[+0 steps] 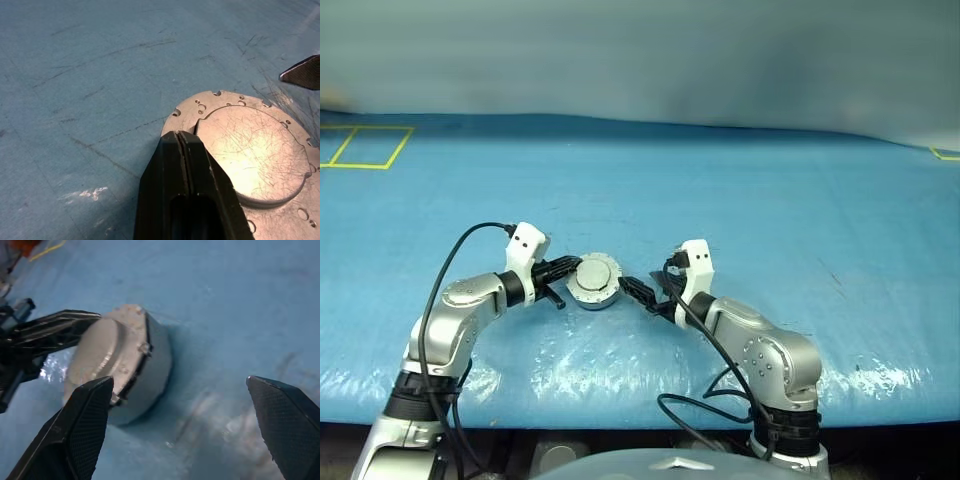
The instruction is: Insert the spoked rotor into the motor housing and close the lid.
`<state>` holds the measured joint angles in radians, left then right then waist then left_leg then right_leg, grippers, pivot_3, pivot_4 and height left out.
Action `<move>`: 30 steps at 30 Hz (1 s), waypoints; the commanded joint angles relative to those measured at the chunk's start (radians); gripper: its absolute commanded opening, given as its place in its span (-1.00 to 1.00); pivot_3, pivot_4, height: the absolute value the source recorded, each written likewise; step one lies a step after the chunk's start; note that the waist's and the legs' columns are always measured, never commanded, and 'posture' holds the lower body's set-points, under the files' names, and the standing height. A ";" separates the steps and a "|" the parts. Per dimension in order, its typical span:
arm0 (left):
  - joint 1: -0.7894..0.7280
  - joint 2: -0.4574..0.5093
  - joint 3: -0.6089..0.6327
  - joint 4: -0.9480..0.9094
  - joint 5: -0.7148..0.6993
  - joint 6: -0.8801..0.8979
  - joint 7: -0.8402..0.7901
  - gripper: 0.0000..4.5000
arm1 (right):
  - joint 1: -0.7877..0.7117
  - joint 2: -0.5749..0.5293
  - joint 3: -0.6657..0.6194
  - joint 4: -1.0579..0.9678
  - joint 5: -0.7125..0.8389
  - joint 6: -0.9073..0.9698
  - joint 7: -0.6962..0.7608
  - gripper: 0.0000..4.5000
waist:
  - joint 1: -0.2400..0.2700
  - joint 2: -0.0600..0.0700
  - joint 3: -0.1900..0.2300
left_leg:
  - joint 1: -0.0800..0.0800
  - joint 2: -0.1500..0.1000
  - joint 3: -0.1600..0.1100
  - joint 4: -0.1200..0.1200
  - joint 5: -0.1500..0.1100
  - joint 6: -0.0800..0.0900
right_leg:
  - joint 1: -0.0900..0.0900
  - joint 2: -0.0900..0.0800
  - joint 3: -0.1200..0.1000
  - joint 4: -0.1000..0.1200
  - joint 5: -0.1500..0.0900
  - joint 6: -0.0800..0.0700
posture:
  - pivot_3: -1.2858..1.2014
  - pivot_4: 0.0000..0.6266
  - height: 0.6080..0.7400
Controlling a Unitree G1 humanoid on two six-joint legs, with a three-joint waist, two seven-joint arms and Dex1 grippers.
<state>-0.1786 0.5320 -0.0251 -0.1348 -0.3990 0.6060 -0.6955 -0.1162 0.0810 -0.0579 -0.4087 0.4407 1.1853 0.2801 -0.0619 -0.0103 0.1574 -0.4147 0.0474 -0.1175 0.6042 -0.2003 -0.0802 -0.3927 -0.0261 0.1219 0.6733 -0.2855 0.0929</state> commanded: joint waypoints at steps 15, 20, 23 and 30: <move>0.029 0.003 -0.035 -0.004 0.021 0.023 -0.022 -1.00 | -0.071 0.238 -0.017 0.251 0.512 0.032 -0.258 0.99 | -0.016 0.000 -0.002 | 0.003 0.001 0.000 -0.002 0.000 0.000 | 0.002 0.001 0.000 0.000 -0.001 0.000 | 0.03 -0.52 1.00; 0.032 0.005 -0.035 -0.008 0.023 0.025 -0.020 -1.00 | -0.093 0.232 0.000 0.342 0.627 -0.019 -0.303 0.99 | -0.017 0.000 -0.002 | 0.003 0.001 0.000 -0.002 0.000 0.000 | 0.002 0.001 0.000 0.000 -0.001 -0.001 | 0.03 -0.52 1.00; 0.036 0.007 -0.035 -0.012 0.023 0.026 -0.019 -1.00 | -0.101 0.235 -0.021 0.387 0.743 -0.049 -0.341 0.70 | -0.016 0.000 -0.002 | 0.003 0.001 0.000 -0.002 0.000 0.000 | 0.002 0.001 0.000 0.000 -0.001 0.000 | 0.03 -0.52 1.00; 0.045 0.003 -0.030 -0.009 0.026 0.027 -0.019 -1.00 | -0.080 0.173 0.027 0.379 0.903 -0.068 -0.407 -0.21 | -0.020 0.002 0.000 | 0.002 0.001 0.000 -0.005 0.000 0.001 | 0.000 0.001 0.000 0.000 -0.001 -0.002 | 0.03 -0.52 1.00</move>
<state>-0.1503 0.5477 -0.0072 -0.1546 -0.3735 0.6082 -0.7001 -0.2107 0.0826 -0.0675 -0.0070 1.2892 1.1192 -0.1180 -0.0818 -0.0083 0.1570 -0.4120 0.0487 -0.1176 0.5985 -0.1999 -0.0793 -0.3929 -0.0248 0.1219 0.6736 -0.2866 0.0913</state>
